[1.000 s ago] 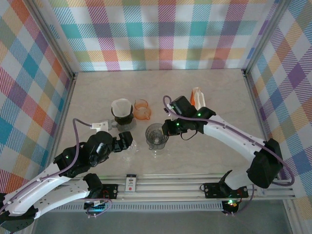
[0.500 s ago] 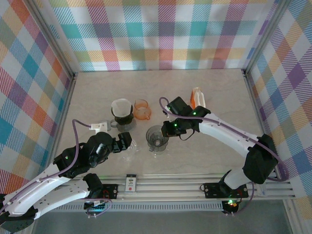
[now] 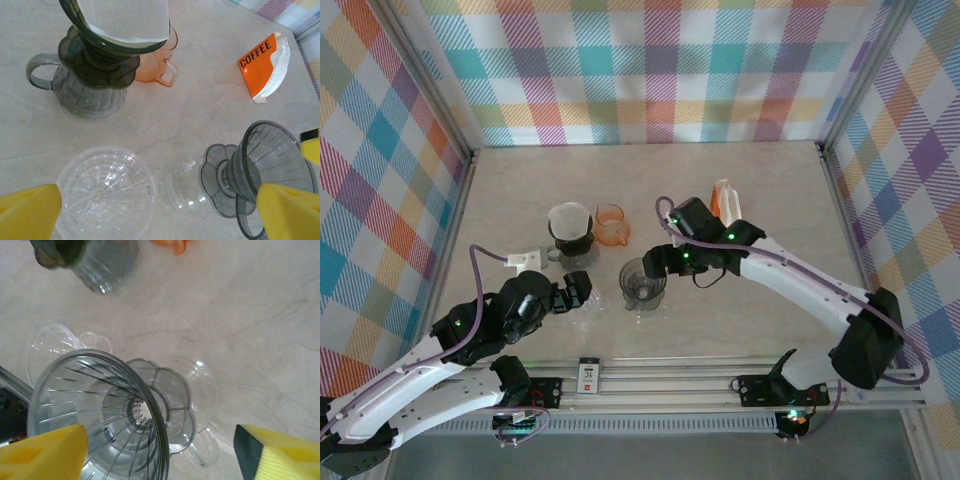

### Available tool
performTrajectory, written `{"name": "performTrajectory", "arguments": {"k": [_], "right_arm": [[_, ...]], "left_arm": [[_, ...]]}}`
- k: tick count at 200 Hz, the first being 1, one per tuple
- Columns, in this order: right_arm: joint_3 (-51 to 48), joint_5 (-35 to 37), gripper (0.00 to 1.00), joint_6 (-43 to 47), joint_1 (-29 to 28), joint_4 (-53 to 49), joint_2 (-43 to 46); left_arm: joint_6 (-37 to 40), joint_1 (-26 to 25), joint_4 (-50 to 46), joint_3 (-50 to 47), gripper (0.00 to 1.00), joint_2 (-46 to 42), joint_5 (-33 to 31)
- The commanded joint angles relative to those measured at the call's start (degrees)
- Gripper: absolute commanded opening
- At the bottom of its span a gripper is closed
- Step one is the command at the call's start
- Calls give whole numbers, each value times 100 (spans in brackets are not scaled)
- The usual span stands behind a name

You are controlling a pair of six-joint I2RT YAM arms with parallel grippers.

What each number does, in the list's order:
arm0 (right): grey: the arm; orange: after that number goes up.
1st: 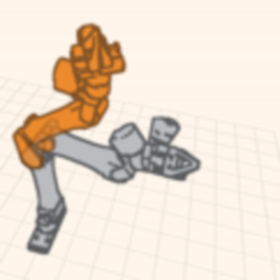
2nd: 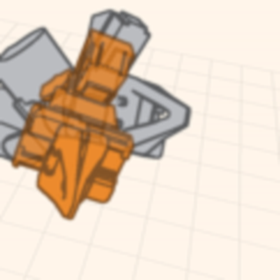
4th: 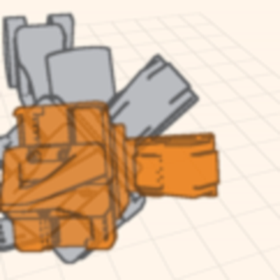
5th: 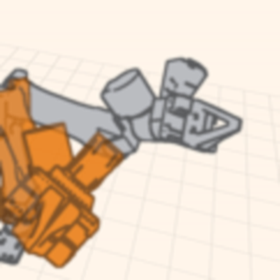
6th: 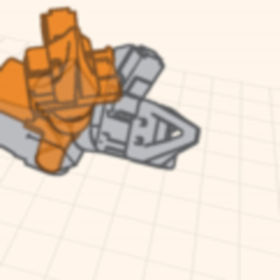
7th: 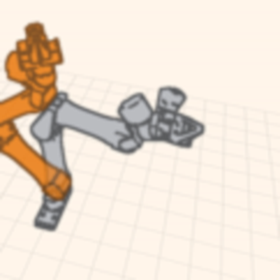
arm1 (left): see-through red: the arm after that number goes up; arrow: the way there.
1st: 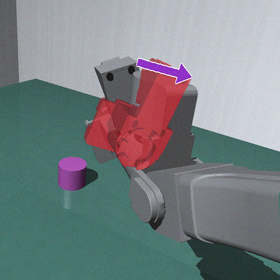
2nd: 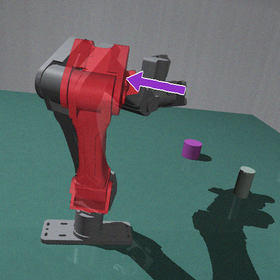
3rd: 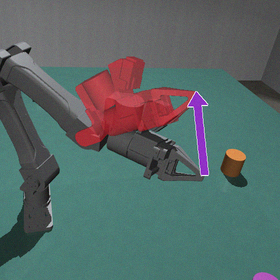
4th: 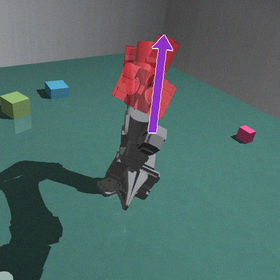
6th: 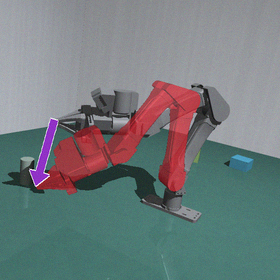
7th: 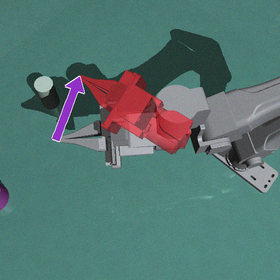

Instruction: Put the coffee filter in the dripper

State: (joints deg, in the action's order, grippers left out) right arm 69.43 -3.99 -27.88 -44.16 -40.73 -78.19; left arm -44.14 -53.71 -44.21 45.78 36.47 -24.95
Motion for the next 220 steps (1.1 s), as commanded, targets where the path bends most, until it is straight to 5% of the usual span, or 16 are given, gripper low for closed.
{"name": "performTrajectory", "arguments": {"k": [1,32,83,144,220], "right_arm": [[-51,502,79,140,378,74,297],[-78,978,75,508,1325,269,231],[72,1196,52,927,2459,869,-776],[836,1326,35,1074,2619,989,-1925],[1413,1599,28,1116,2792,865,-2620]], "left_arm": [[-50,-43,174,-61,100,107,39],[-68,-43,210,-41,100,220,48],[-88,-43,176,-34,100,201,35],[-133,-43,158,-81,100,211,-70],[-101,-45,158,-61,100,281,-128]]}}
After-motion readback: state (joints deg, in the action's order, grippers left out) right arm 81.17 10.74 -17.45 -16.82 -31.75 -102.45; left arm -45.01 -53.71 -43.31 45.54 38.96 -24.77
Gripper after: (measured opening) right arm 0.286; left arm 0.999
